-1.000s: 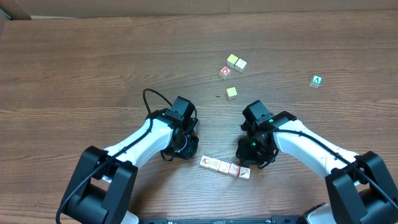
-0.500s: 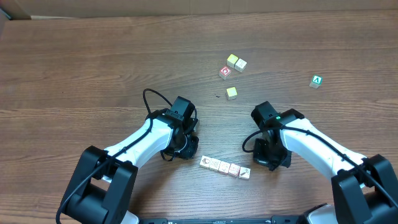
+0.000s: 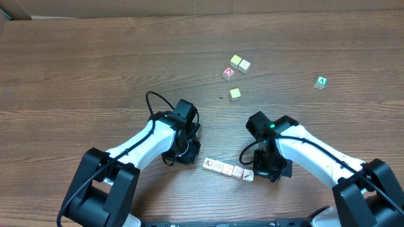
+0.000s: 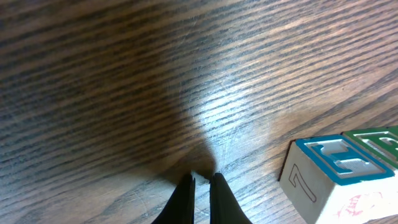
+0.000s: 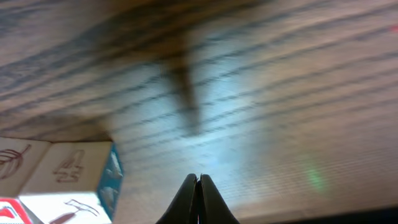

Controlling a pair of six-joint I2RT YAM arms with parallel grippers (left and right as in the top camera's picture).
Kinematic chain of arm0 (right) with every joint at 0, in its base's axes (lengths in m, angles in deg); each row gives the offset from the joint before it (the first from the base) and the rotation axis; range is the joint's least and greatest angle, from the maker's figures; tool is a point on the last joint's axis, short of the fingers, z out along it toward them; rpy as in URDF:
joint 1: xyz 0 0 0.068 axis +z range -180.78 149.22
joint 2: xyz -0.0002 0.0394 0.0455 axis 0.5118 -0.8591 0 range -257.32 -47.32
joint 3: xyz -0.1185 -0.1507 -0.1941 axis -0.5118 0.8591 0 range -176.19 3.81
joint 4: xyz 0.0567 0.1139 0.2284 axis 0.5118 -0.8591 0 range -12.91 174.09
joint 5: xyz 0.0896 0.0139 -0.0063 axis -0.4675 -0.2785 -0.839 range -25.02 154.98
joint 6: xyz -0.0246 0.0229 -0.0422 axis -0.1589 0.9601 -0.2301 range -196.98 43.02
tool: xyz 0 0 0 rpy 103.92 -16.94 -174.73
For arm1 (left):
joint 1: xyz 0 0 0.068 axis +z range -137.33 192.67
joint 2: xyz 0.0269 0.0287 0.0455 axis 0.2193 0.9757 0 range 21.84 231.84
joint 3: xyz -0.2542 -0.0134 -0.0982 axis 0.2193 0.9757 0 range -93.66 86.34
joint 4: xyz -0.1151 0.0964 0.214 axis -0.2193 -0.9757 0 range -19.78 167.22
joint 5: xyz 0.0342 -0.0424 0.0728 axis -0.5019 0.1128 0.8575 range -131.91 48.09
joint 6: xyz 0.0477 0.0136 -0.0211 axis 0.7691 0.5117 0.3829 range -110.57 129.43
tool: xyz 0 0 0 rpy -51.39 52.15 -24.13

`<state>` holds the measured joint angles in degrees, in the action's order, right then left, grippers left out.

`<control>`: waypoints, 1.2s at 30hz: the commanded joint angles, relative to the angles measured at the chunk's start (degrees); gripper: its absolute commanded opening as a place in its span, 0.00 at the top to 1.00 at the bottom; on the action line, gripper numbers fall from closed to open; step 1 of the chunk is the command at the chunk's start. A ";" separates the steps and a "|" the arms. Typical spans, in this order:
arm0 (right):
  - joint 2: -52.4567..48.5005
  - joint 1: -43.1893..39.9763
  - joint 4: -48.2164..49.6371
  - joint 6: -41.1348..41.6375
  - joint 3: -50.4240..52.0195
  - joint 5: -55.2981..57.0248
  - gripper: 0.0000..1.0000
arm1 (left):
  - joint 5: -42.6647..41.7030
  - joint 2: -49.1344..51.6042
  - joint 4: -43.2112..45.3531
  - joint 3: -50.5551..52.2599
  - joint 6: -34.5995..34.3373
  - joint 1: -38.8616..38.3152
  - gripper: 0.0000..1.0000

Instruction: Flip 5 blocks

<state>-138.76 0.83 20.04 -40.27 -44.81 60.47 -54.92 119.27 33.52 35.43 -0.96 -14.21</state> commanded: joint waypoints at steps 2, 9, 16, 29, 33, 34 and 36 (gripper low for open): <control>1.44 1.16 2.62 2.36 3.28 -1.14 0.96 | -0.20 0.72 -0.02 0.13 1.20 0.20 0.93; 1.42 2.16 8.41 -2.01 4.44 -5.75 0.96 | -1.01 0.72 0.00 0.13 4.39 0.20 0.96; 1.42 3.58 9.84 -1.70 4.44 -6.10 0.96 | -1.18 0.72 0.28 0.13 4.66 0.17 0.96; 1.42 3.58 10.75 -1.07 4.44 -8.28 0.96 | -0.46 0.72 0.76 0.13 6.97 -4.37 0.96; 1.42 3.58 10.73 -0.92 4.44 -8.55 0.96 | -0.02 0.72 0.98 0.13 7.02 -4.76 0.96; 1.42 3.58 10.73 -0.90 4.44 -8.68 0.96 | 0.11 0.72 1.03 0.13 7.02 -4.76 0.96; 1.42 3.65 10.78 -0.68 4.44 -9.20 0.96 | 0.11 0.72 1.11 0.13 7.02 -4.76 0.96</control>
<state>-138.76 4.13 30.55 -41.56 -40.64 52.47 -55.45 119.38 34.44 35.43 4.13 -18.86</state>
